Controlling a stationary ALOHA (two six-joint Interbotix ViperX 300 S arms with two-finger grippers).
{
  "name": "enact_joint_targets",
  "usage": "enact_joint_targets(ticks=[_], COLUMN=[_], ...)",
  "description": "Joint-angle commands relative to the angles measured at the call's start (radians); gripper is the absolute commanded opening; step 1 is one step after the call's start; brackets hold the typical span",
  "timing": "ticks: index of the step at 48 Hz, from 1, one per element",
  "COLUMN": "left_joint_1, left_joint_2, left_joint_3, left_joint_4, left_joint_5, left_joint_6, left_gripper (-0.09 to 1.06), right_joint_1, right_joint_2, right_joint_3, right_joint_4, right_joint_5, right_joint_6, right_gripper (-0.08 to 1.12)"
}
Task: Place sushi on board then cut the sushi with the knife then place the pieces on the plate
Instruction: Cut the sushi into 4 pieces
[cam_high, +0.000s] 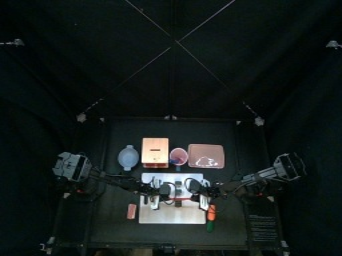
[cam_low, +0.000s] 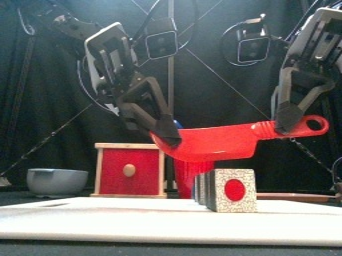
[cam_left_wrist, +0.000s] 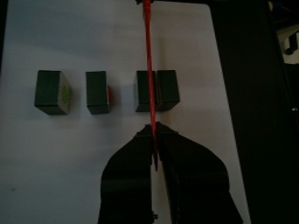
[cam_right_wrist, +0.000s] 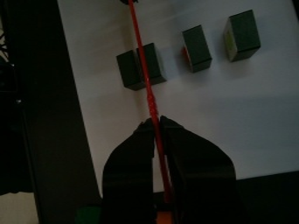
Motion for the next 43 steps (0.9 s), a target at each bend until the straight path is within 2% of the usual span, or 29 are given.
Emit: enact_joint_targets(ticks=[1,15,43], left_joint_1=[-0.035,-0.044,-0.044], left_joint_2=[-0.008,0.006,0.041], left_joint_3=[-0.005,0.000,0.000], left_joint_4=[-0.011,-0.049,-0.052], left_joint_5=[-0.008,-0.018,-0.025], left_joint_6=[0.000,0.000,0.002], left_gripper=[0.41,0.41,0.41], right_joint_1=[0.009,0.014,0.011], right_joint_2=[-0.015,0.006,0.049], right_joint_3=[-0.005,0.003,0.006], right_joint_4=[0.015,0.028,0.029], right_joint_5=[0.000,0.000,-0.002], right_joint_6=[0.008,0.008,0.008], right_gripper=[0.39,0.39,0.39])
